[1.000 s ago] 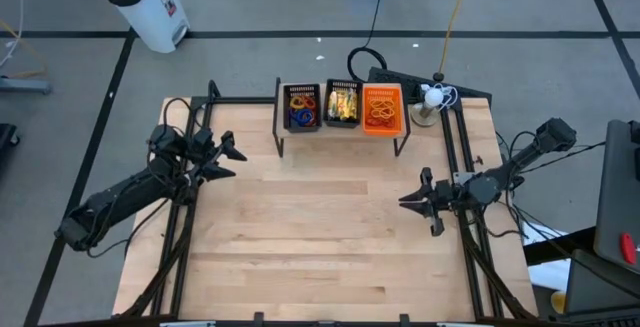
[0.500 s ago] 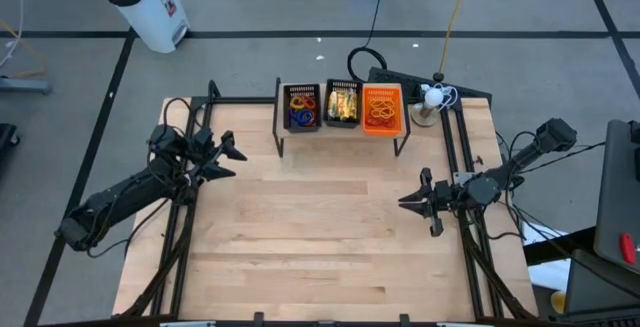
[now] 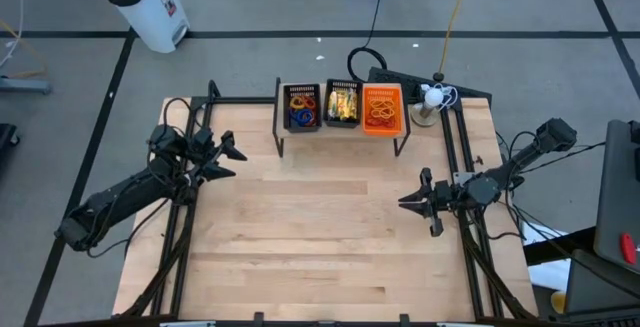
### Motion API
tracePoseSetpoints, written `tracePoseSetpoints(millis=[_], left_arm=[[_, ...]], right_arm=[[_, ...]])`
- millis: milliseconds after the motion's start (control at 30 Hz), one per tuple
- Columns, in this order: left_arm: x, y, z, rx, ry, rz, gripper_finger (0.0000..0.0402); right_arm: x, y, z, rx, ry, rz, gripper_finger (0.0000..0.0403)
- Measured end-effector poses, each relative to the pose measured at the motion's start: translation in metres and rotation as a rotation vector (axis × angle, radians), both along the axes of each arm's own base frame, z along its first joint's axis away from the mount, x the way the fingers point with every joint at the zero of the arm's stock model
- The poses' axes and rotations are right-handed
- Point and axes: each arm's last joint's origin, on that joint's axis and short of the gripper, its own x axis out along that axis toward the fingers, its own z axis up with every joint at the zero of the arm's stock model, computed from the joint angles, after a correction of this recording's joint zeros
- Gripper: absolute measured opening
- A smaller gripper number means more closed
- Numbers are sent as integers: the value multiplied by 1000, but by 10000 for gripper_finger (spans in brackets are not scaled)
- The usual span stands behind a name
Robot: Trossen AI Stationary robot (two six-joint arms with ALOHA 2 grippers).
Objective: Pick & Place Office Desk Supplies
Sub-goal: Return to Home Position
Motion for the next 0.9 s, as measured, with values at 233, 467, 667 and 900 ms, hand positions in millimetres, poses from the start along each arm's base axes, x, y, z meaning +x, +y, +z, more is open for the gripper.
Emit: tracePoseSetpoints(millis=[233,467,667,900], left_arm=[[0,0,0,0,0,0,280],[0,0,0,0,0,0,280],[0,0,0,0,0,0,280],[0,0,0,0,0,0,280]], right_arm=[[0,0,0,0,0,0,41],[0,0,0,0,0,0,40],[0,0,0,0,0,0,43],[0,0,0,0,0,0,45]])
